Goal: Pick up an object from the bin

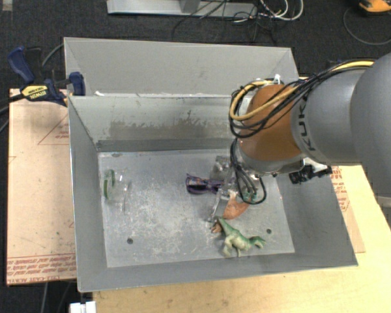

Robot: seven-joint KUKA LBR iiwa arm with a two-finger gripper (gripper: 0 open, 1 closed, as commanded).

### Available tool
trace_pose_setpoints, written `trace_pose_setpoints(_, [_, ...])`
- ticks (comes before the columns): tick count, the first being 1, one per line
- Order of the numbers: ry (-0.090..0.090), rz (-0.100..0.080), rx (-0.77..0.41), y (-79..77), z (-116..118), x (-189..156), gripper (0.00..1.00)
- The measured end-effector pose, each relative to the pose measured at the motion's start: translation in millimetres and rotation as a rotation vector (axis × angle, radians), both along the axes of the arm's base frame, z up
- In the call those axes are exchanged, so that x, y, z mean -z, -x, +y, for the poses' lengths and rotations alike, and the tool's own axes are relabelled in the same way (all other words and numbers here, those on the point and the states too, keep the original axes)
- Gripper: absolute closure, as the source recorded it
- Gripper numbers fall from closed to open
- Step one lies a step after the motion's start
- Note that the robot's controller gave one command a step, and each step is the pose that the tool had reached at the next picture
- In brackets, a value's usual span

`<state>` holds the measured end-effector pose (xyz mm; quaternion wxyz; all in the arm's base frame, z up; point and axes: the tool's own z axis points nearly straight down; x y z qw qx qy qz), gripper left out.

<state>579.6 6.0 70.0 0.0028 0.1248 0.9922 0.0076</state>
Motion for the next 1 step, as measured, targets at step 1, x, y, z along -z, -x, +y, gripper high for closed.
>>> trace_pose_setpoints(1, [0.004,0.001,0.111,1.2,14.4,-2.7,1.0])
